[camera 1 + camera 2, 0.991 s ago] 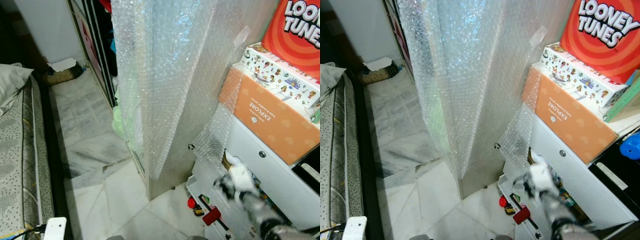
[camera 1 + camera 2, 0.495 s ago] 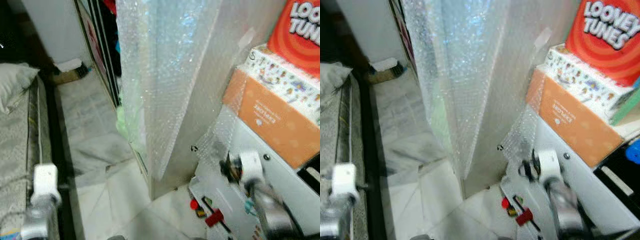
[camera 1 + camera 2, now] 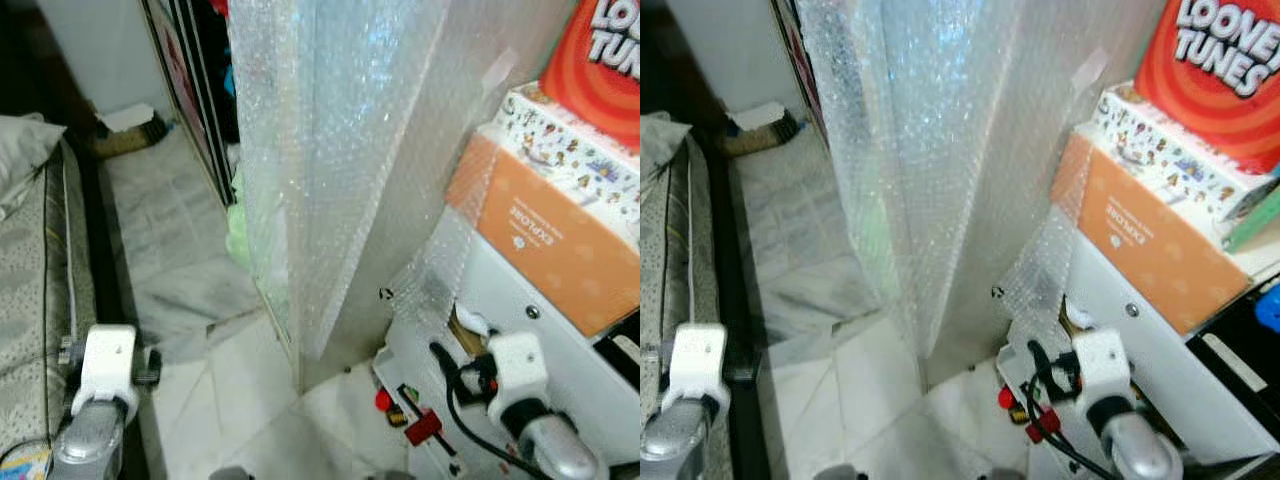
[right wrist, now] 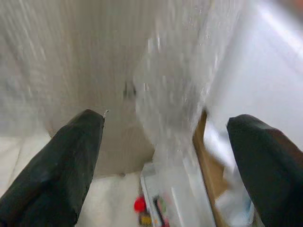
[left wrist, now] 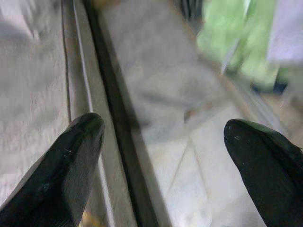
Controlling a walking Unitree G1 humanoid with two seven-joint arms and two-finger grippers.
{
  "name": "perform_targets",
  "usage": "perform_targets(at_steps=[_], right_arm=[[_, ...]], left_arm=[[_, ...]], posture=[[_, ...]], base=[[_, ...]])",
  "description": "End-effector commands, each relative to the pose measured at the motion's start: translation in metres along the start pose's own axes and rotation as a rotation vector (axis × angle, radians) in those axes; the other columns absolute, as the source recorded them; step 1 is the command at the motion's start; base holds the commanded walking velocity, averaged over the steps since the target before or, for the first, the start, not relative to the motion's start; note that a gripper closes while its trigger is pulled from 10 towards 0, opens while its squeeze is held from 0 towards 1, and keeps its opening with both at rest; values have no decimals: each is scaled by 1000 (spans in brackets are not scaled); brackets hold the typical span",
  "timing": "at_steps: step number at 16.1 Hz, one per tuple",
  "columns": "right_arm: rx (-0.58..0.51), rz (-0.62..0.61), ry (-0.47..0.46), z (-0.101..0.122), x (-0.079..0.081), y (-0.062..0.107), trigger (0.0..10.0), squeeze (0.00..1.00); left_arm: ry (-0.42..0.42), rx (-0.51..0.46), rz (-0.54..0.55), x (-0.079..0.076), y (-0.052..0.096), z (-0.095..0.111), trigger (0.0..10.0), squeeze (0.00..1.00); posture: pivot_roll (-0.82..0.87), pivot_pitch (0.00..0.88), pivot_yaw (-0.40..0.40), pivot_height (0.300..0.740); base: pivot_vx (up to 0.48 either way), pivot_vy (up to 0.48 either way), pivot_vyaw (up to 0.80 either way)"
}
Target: Clean up the room
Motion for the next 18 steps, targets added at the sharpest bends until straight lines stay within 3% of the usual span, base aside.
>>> perform_targets(at_steps=[1,6,10,15,18], right_arm=[[-49,5,12,20,4,2,10000,0],[-139,-4,57,47,8,-1,10000,0],[-174,19,82,53,11,-8,10000,0],[-184,29,72,53,15,-19,10000,0],[-189,37,76,51,18,-21,10000,0]], left_arm=[[-15,-56,-6,-1,5,20,10000,0],[-23,-163,19,-4,21,51,10000,0],[-10,-157,18,-6,14,53,10000,0],[38,-239,-21,-19,10,66,10000,0],[21,-239,-30,-21,9,65,10000,0]], posture=[[-57,58,4,740],[-51,31,-2,740],[-55,13,-2,740],[-61,5,-2,740],[-58,0,-1,740]], base=[[0,0,0],[0,0,0],[0,0,800],[0,0,800],[0,0,800]])
Point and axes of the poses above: a point about 5 cm out from each wrist's last joint towards the gripper, its own y axis pointing back from the gripper into the wrist, its own z axis along the axis of the wrist's last joint, x = y × z, the point moved 2 cm from there along -y, pointing out of the wrist towards the gripper, and after that the axes turned 12 degrees about -y, right-handed, at the moved point
